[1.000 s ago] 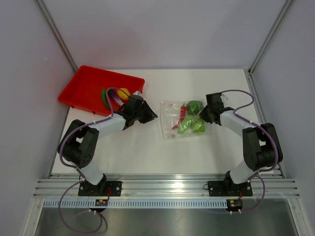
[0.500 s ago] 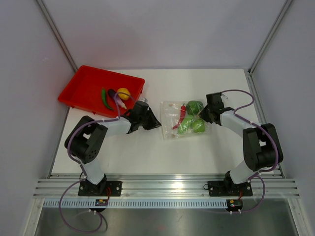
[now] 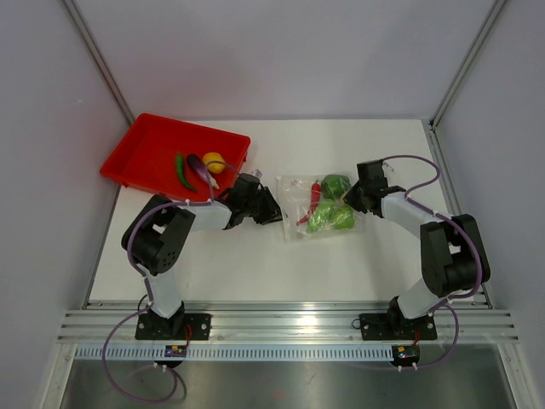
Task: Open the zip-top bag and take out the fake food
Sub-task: Pick up the fake vegetable from the zipper food storage bag.
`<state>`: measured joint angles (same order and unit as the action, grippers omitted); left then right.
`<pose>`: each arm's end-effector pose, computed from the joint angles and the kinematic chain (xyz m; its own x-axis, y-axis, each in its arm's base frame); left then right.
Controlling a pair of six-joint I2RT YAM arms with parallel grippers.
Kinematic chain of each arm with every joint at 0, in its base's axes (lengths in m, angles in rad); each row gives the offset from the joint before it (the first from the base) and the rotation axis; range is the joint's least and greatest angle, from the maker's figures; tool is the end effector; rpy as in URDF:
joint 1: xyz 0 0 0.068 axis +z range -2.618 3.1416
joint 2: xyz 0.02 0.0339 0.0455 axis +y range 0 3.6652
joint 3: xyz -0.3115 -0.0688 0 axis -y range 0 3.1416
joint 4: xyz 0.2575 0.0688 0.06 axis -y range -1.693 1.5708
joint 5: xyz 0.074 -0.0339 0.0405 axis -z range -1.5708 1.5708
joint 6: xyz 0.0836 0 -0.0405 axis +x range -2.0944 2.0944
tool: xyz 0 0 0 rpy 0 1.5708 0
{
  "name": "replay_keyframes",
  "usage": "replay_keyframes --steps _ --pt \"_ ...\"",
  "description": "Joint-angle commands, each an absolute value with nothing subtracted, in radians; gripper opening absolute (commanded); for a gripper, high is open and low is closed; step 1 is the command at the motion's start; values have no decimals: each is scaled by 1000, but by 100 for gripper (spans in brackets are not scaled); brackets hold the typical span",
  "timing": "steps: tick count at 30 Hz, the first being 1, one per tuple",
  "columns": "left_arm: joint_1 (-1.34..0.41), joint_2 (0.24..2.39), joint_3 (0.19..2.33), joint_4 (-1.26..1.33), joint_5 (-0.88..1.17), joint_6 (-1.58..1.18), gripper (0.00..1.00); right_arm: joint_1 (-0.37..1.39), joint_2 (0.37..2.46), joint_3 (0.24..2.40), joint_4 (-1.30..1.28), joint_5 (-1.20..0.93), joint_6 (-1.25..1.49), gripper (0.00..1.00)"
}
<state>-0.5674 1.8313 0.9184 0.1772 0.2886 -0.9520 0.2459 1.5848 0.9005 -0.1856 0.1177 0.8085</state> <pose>0.3409 -0.2455 0.1440 -0.8929 -0.3569 -0.2744 -0.0589 0.6970 -0.7147 0.3545 0.0789 0.1887 -0.6336 0.5815 -0.5103 0.4199 0.8125 0.4045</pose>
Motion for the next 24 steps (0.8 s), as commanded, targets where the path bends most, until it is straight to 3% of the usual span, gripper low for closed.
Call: replay_keyframes --steps 1,19,24 --pt "-568 1853 960 262 347 -954 28 242 1551 899 -152 103 818 0" --pt "-591 1944 1037 310 469 -916 39 242 1572 905 -140 64 815 0" --pt "-612 1944 1094 203 442 -836 40 244 1568 905 -141 66 808 0"
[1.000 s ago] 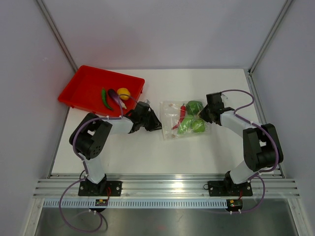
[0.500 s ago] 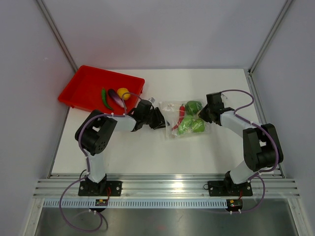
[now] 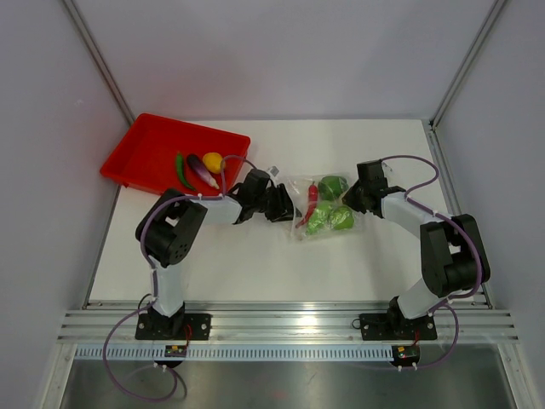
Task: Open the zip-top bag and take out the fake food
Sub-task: Pick up the fake vegetable from the zipper food storage bag.
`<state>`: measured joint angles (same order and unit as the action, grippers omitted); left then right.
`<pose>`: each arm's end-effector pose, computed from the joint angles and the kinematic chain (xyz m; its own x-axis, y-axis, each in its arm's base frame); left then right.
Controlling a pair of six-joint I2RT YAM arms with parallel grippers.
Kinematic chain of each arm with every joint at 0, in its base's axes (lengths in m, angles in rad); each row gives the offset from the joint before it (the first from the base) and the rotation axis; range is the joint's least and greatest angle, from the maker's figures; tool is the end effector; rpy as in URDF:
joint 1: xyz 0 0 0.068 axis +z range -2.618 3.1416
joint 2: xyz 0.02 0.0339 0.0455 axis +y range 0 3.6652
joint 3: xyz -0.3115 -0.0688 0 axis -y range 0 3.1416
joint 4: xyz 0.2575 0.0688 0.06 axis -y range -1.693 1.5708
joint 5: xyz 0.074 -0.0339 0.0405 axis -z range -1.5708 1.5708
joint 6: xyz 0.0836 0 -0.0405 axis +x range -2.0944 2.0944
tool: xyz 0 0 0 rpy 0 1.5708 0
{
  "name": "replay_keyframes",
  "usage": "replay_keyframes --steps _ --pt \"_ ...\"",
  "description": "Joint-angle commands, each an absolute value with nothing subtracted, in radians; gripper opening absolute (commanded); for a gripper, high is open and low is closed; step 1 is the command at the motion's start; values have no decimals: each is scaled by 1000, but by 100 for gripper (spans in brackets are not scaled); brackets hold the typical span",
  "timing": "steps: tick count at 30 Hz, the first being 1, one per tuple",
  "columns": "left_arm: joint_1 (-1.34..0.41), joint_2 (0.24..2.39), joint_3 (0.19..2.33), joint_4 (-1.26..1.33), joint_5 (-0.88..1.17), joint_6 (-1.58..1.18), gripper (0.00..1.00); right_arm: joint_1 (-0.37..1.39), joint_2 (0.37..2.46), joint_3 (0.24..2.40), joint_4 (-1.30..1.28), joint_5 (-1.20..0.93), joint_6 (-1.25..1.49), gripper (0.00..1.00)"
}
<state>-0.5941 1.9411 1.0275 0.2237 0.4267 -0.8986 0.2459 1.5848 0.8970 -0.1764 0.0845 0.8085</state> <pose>0.3563 -0.2824 0.1411 -0.9341 -0.2286 -0.2742 0.0694 0.6372 -0.7675 0.3543 0.0817 0.1882 -0.6464 0.5808 -0.4948 0.4027 0.8105 0.4252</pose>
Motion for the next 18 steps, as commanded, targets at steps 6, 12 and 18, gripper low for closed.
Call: replay_keyframes --steps 6,12,18 --pt "-623 1973 1147 111 423 -808 40 242 1560 905 -143 66 804 0" --pt "-647 1971 1225 -39 301 -724 40 242 1557 905 -144 71 802 0" --pt "-676 1962 1250 -114 232 -669 41 242 1555 902 -143 66 804 0"
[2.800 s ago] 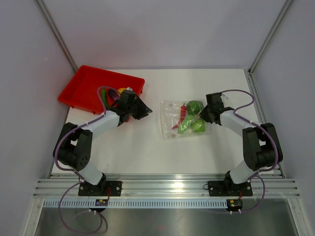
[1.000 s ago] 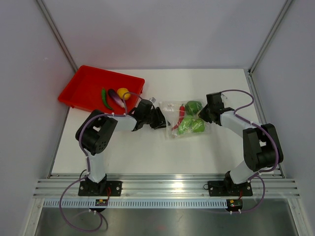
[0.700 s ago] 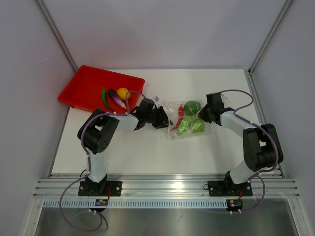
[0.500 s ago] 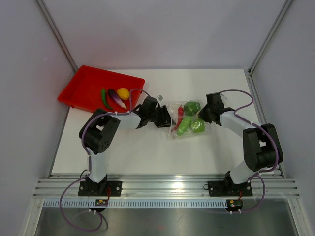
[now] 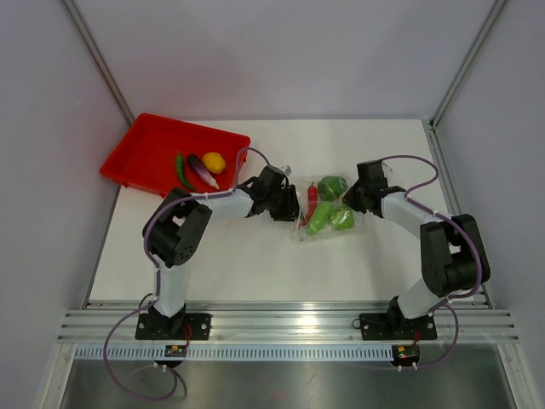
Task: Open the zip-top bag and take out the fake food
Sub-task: Pick up the fake vegetable from the zipper food storage bag.
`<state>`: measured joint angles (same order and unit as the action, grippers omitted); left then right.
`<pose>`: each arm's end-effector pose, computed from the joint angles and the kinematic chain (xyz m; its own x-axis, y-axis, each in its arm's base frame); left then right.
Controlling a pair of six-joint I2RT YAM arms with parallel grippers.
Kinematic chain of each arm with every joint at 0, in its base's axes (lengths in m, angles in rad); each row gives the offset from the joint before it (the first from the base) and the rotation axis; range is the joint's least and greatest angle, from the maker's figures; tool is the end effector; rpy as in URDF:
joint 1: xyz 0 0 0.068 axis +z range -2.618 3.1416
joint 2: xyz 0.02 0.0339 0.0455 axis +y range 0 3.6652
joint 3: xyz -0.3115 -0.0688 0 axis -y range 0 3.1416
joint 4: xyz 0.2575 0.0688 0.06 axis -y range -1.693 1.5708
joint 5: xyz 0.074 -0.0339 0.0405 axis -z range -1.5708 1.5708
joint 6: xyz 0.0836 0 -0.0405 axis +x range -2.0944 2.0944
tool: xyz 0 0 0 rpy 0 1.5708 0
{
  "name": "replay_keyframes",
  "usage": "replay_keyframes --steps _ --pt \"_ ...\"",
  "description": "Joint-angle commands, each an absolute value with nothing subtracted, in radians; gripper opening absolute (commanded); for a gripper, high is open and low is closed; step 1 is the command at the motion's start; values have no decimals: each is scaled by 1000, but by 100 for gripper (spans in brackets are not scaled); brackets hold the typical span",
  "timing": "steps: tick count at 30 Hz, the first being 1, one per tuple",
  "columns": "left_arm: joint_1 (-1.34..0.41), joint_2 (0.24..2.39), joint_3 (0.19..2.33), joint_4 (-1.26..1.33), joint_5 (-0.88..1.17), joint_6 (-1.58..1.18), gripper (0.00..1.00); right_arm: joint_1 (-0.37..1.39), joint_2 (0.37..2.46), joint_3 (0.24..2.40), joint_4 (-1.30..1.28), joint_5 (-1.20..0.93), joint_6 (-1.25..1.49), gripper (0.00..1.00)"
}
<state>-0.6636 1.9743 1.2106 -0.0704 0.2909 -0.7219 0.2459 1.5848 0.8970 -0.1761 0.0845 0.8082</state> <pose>0.3581 -0.3104 0.1511 -0.9282 -0.0778 -0.3639 0.1712 0.7788 -0.6034 0.3544 0.0817 0.1882 -0.6464 0.5806 -0.4951 0.4024 0.8107 0.4253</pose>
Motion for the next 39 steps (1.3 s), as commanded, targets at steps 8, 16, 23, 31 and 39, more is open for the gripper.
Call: replay_keyframes --steps 8,16,23,31,39 --pt "-703 2020 1310 -141 287 -650 41 244 1554 900 -144 71 801 0" --pt "-718 2045 1344 -173 276 -629 41 242 1554 900 -144 71 799 0" --pt "-741 2085 1425 -294 172 -581 39 242 1546 897 -143 69 799 0" --pt "-764 2126 1520 -400 78 -537 36 242 1545 897 -146 72 798 0" --pt "-782 2180 1608 -512 5 -508 22 242 1549 899 -149 83 801 0"
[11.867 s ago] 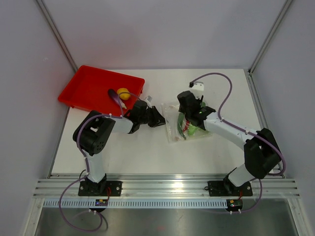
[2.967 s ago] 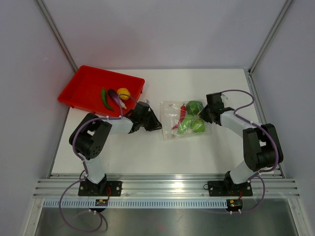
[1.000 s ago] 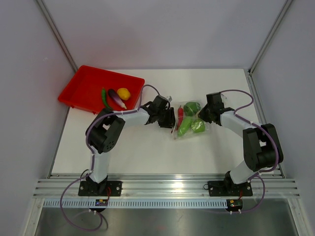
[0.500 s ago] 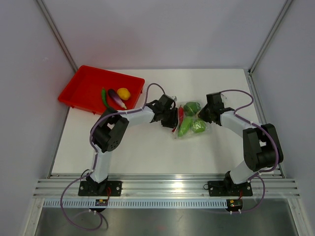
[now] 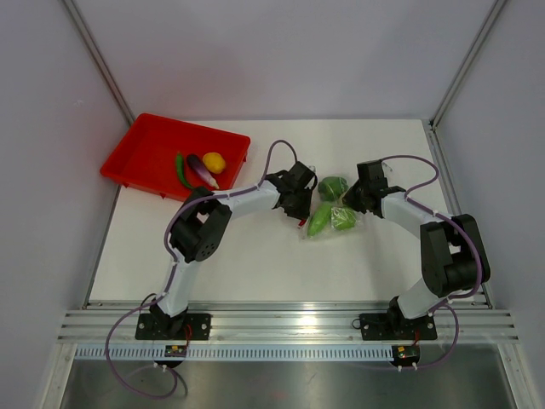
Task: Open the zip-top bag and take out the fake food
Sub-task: Pick up the fake vegetable from the zipper food storage bag.
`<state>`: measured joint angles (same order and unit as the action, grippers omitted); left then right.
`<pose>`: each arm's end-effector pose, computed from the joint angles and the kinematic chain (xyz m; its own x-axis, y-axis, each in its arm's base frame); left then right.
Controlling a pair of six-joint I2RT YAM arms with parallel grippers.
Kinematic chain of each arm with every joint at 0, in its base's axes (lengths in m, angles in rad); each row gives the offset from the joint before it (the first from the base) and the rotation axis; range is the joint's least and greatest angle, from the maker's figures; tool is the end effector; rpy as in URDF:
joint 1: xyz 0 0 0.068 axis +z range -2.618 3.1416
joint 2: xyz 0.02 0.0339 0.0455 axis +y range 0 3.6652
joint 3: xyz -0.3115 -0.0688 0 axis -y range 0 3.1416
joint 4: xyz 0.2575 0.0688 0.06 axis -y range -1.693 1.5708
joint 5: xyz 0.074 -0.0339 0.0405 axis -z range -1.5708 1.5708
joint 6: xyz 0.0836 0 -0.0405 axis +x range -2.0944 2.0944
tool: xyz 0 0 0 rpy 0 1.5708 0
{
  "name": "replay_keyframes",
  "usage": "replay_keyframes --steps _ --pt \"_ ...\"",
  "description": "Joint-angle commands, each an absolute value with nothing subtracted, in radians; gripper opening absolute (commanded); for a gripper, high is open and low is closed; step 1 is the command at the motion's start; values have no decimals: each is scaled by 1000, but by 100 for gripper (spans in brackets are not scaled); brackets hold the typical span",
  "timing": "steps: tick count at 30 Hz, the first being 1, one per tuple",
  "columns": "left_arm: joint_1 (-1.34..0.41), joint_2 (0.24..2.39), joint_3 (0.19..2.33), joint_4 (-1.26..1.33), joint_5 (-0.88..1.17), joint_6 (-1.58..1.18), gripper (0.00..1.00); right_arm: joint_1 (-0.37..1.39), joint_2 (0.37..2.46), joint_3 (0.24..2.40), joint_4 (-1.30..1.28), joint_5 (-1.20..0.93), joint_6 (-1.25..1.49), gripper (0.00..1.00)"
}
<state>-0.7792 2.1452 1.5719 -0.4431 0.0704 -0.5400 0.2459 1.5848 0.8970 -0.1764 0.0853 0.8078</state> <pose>0.3665 -0.3703 0.1519 -0.8928 0.1609 -0.4208 0.3128 0.8936 -0.3220 0.3543 0.0816 0.1882 -0.6463 0.5803 -0.4955 0.4026 0.8110 0.4245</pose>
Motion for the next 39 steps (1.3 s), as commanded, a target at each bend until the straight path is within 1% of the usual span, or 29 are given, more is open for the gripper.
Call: replay_keyframes --steps 1,5,8,14,16,19,23,26,33,39 --pt "-782 2178 1606 -512 5 -508 18 242 1549 899 -152 83 799 0" --pt "-782 2158 1601 -515 5 -509 12 242 1549 900 -156 97 801 0" --pt "-782 2131 1598 -526 3 -503 11 242 1548 900 -161 118 805 0" --pt "-781 2060 1574 -532 3 -489 10 229 1554 896 -167 133 822 0" --pt "-776 2051 1571 -538 -34 -491 10 222 1552 894 -170 146 831 0" --pt "-767 2034 1565 -537 -29 -491 10 210 1539 884 -190 185 859 0" --pt "-753 2005 1546 -534 -26 -491 9 201 1503 865 -253 316 954 0" --pt "-744 1980 1533 -525 -17 -491 9 201 1483 850 -244 342 972 0" --pt "-724 1928 1511 -525 -6 -485 7 201 1482 864 -311 400 1019 0" --pt "-723 1914 1529 -567 115 -463 6 201 1482 881 -351 442 1051 0"
